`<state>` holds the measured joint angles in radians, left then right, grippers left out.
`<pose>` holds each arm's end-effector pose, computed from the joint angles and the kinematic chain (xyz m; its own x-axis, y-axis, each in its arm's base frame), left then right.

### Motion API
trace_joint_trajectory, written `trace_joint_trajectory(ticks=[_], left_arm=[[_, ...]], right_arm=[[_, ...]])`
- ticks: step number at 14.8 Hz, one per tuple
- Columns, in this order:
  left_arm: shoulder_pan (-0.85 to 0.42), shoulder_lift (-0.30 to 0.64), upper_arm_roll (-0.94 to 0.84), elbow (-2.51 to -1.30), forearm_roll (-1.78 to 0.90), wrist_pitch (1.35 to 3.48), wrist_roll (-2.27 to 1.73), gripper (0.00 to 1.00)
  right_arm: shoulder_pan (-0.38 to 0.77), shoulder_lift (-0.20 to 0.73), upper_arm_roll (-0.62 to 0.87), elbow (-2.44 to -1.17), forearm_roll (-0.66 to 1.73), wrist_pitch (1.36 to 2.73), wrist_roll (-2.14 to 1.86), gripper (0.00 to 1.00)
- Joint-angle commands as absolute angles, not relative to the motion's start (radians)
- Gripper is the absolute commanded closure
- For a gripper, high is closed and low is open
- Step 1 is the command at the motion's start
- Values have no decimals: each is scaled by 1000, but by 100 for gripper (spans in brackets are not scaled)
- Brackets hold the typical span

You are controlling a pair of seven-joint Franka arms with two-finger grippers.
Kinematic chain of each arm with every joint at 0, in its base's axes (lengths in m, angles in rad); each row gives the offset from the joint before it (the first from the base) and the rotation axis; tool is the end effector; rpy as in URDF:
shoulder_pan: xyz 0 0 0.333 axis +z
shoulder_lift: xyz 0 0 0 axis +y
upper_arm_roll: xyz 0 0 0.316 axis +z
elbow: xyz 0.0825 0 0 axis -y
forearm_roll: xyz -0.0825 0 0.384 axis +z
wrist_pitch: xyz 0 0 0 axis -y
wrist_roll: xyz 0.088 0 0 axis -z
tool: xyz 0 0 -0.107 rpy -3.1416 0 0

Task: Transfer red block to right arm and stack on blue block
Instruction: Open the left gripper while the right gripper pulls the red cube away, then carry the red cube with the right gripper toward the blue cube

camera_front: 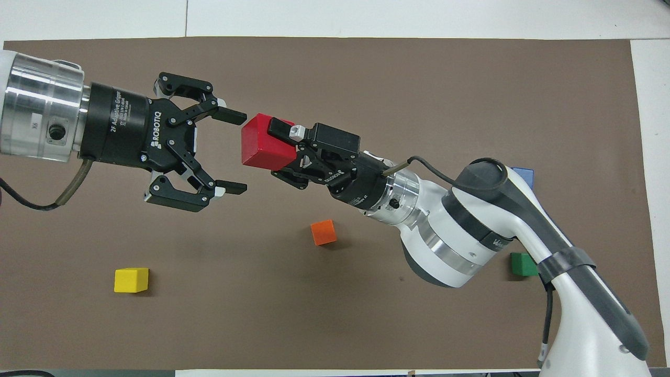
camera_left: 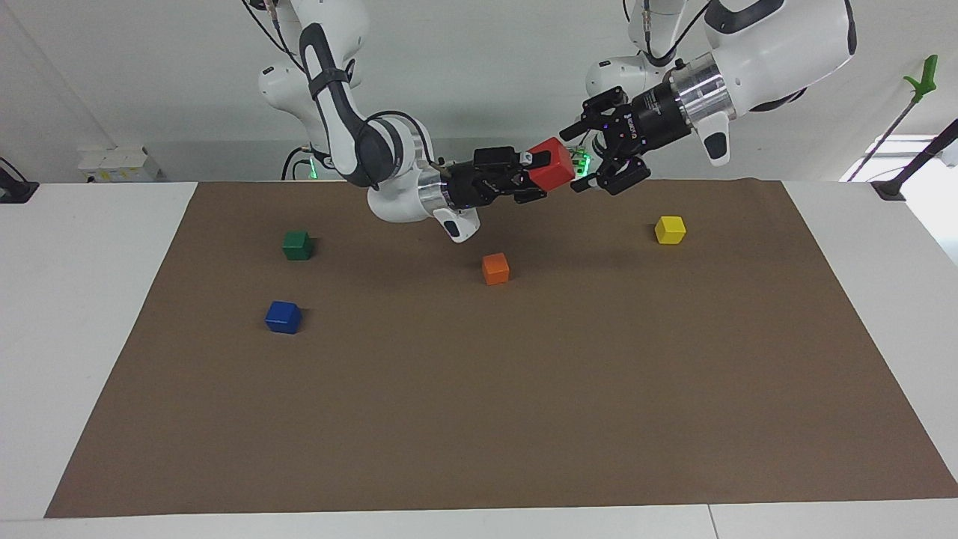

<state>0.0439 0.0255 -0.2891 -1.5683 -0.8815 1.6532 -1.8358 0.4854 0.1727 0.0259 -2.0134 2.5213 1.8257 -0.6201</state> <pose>0.5359 -0.2107 0.6562 -0.1257 0.6414 -0.7569 0.9846 -0.0127 -0.1743 0.5237 0.3471 0.4654 0.9358 -0.1526 -0.3177 -0.1815 0.5639 -0.8057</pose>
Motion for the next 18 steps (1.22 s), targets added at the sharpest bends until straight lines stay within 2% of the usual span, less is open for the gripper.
trace_joint_trajectory(ticks=[1, 6, 10, 13, 18], left_arm=[[37, -3, -281, -1594, -873, 1655, -1833, 0], [86, -55, -265, -1598, -870, 1594, -1803, 0], [92, -100, -261, -1598, -669, 1577, -1666, 0], [91, -115, -262, -1598, -430, 1578, -1450, 0], [149, -160, -255, -1672, -221, 1542, -921, 0]], right_arm=[[427, 164, 34, -2023, 2462, 1828, -614, 100], [325, 152, 32, -2025, 2188, 1873, -612, 100], [259, 120, 32, -2026, 1993, 1925, -588, 100], [221, 91, 29, -2023, 1803, 1960, -523, 100], [178, 80, 25, -2011, 1548, 1963, -454, 100]])
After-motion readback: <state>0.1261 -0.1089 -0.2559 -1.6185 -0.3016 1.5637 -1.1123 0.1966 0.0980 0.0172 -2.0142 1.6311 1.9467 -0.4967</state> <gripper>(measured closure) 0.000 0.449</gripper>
